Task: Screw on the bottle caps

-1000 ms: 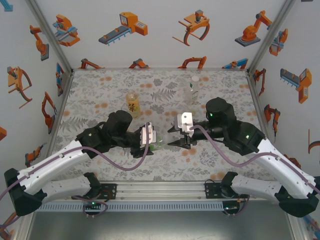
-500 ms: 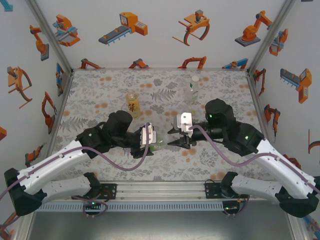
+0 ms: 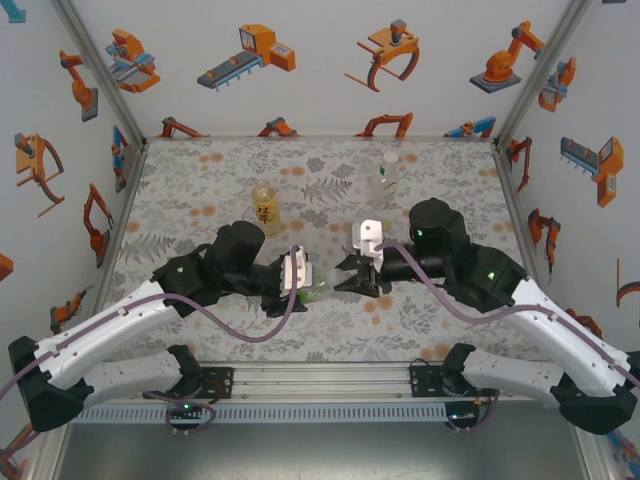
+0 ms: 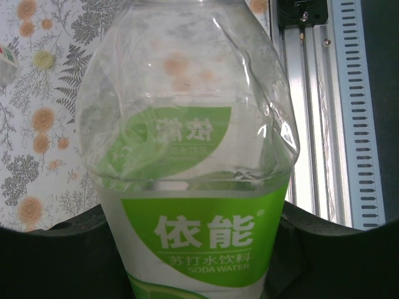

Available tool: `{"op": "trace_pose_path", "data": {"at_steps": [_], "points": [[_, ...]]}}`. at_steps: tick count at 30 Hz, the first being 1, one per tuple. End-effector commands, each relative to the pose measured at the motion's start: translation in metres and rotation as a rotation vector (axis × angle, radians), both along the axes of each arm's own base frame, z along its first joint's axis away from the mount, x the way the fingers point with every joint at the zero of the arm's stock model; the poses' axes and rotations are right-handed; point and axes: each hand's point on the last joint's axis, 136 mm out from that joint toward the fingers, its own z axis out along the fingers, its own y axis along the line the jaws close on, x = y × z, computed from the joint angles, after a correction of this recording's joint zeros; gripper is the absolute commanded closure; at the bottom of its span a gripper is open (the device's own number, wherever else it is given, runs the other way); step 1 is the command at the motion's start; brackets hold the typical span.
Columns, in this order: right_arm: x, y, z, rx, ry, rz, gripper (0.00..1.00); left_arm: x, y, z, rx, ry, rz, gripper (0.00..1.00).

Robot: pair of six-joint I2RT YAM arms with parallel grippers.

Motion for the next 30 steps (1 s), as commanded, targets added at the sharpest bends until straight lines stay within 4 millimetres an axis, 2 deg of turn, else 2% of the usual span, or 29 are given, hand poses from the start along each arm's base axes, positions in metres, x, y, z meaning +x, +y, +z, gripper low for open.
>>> {"op": "trace_pose_path", "data": {"at_steps": [1,2,8,14,18,21,27,30], "points": [[0.003,0.009,0.015,0.085,0.179,-0.070,0.94,0.000,-0.004,0.012,-0.041,-0.010,-0.006,1.00],[0.008,0.010,0.015,0.096,0.245,-0.113,1.00,0.000,-0.005,0.011,-0.040,-0.010,-0.006,1.00],[0.044,0.008,0.008,0.151,0.679,-0.447,1.00,0.001,-0.007,0.010,-0.039,-0.011,-0.009,1.00],[0.058,0.002,-0.016,0.112,1.095,-0.725,1.00,0.004,-0.010,0.008,-0.034,-0.015,-0.010,1.00],[0.059,-0.006,-0.028,0.110,1.275,-0.855,1.00,0.004,-0.010,0.008,-0.034,-0.012,-0.010,1.00],[0.060,-0.010,-0.024,0.122,1.287,-0.881,0.95,0.003,-0.010,0.008,-0.036,-0.009,-0.008,1.00],[0.066,-0.021,-0.006,0.144,1.116,-0.872,0.69,0.003,-0.008,0.010,-0.039,-0.014,-0.005,1.00],[0.068,-0.027,0.006,0.166,1.004,-0.850,0.61,0.003,-0.008,0.010,-0.039,-0.011,-0.003,1.00]]}}
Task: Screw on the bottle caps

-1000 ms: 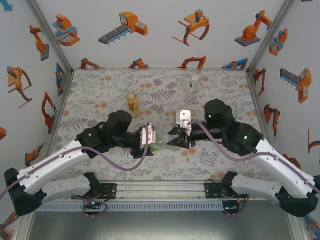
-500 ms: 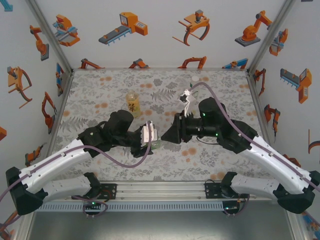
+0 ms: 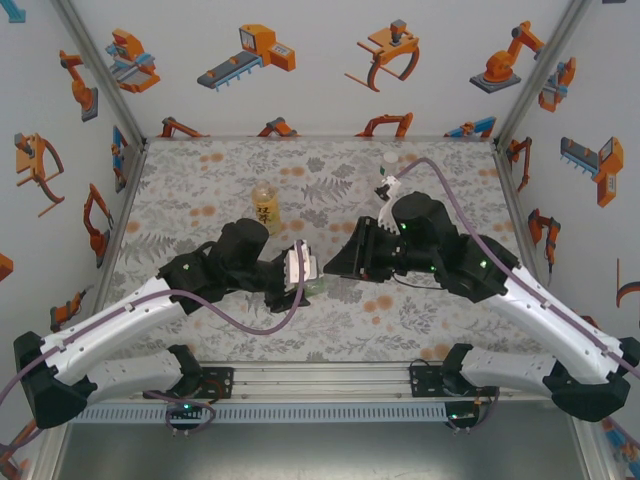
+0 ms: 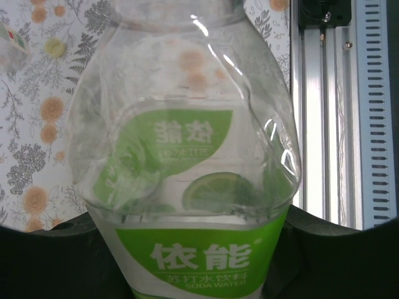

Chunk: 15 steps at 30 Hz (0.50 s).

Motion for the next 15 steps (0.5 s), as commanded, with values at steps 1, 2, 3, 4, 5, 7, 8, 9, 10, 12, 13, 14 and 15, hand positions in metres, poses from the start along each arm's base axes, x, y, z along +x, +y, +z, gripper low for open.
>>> {"op": "trace_pose_path", "data": {"at_steps": [1,2,3,4,5,7,8,9,10,12,13,14,15], "points": [[0.012,-0.014,0.032,0.004,-0.188,-0.038,0.59,-0.011,-0.003,0.014,-0.047,-0.012,-0.058,1.00],[0.012,-0.016,0.037,0.001,-0.230,-0.026,0.57,-0.011,-0.003,0.014,-0.045,-0.011,-0.059,1.00],[0.012,-0.018,0.042,-0.002,-0.275,-0.013,0.54,-0.011,-0.003,0.015,-0.047,-0.013,-0.058,1.00],[0.011,-0.019,0.046,-0.008,-0.322,0.006,0.53,-0.011,-0.003,0.015,-0.049,-0.014,-0.059,1.00],[0.009,-0.019,0.050,-0.012,-0.368,0.028,0.51,-0.011,-0.003,0.015,-0.048,-0.015,-0.060,1.00],[0.005,-0.020,0.057,-0.033,-0.467,0.088,0.50,-0.010,-0.004,0.016,-0.047,-0.018,-0.061,1.00],[0.003,-0.020,0.059,-0.044,-0.510,0.117,0.49,-0.010,-0.004,0.016,-0.047,-0.017,-0.062,1.00],[0.000,-0.020,0.062,-0.053,-0.559,0.154,0.49,-0.010,-0.005,0.016,-0.045,-0.016,-0.064,1.00],[-0.004,-0.019,0.065,-0.063,-0.612,0.195,0.48,-0.010,-0.005,0.016,-0.044,-0.017,-0.065,1.00],[-0.014,-0.014,0.070,-0.068,-0.718,0.296,0.48,-0.011,-0.005,0.016,-0.046,-0.020,-0.069,1.00],[-0.020,-0.012,0.072,-0.069,-0.770,0.349,0.47,-0.011,-0.006,0.017,-0.047,-0.020,-0.072,1.00],[-0.025,-0.011,0.073,-0.072,-0.816,0.396,0.47,-0.011,-0.006,0.016,-0.046,-0.018,-0.073,1.00],[-0.031,-0.008,0.073,-0.070,-0.862,0.455,0.47,-0.011,-0.006,0.017,-0.048,-0.017,-0.076,1.00]]}}
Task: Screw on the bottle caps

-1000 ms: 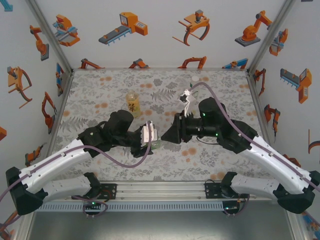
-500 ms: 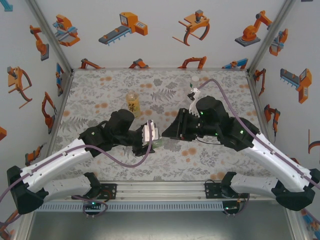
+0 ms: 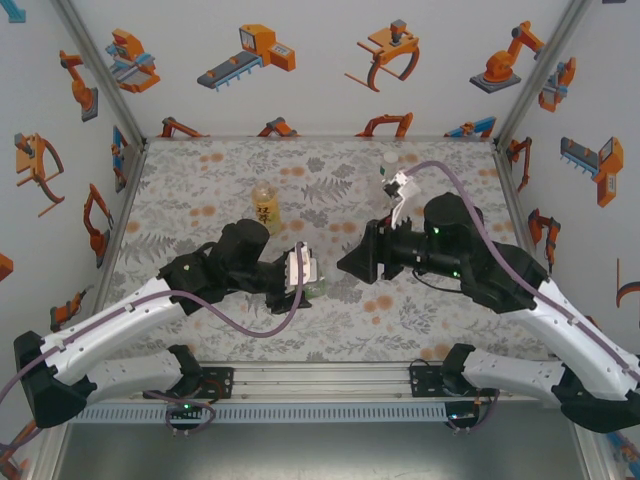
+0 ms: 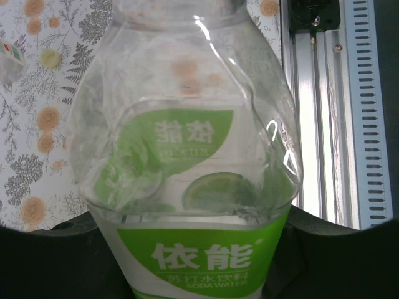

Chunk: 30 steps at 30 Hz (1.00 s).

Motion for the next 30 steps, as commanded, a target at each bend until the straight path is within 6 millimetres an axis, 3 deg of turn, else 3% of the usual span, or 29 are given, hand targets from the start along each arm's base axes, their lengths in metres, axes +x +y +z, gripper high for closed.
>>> {"op": "trace_pose_path", "data": {"at_steps": [1,6,10,17,30], "points": [[-0.026,0.006,0.026,-0.018,-0.306,0.244,0.47,-0.006,-0.004,0.015,-0.040,-0.017,-0.046,1.00],[-0.048,0.010,0.028,-0.075,-0.518,0.451,0.45,-0.008,-0.004,0.018,-0.047,-0.016,-0.052,1.00],[-0.052,0.013,0.025,-0.112,-0.594,0.530,0.44,-0.009,-0.003,0.019,-0.052,-0.015,-0.052,1.00],[-0.061,0.023,0.020,-0.088,-0.602,0.630,0.45,-0.010,-0.003,0.020,-0.056,-0.011,-0.055,1.00],[-0.053,0.024,0.001,-0.133,-0.593,0.610,0.49,-0.015,-0.004,0.021,-0.062,-0.001,-0.079,1.00]]}}
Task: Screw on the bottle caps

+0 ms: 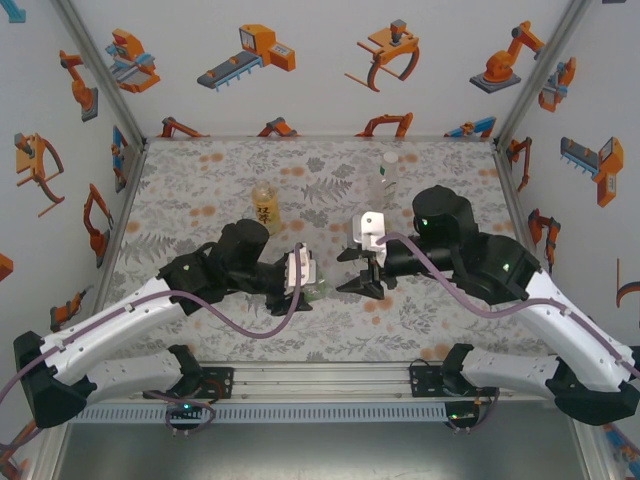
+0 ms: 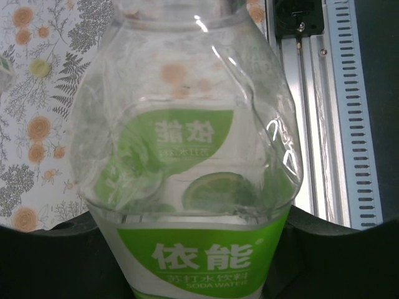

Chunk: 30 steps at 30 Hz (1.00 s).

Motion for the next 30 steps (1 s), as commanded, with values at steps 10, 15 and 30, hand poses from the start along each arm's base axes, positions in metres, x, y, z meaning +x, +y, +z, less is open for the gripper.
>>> {"op": "trace_pose_path", "data": {"at_steps": [10,15,30], "points": [[-0.0043,0.0011,-0.0036,0.007,-0.007,0.035,0.57,-0.0105,-0.0053,0.0177,-0.048,-0.006,-0.063,1.00],[-0.0043,0.0016,-0.0063,0.007,0.000,0.033,0.57,-0.0116,-0.0063,0.0216,-0.054,-0.010,-0.072,1.00],[-0.0087,0.0000,-0.0081,0.019,0.073,0.019,0.88,-0.0095,-0.0104,0.0206,-0.037,-0.013,-0.083,1.00]]}}
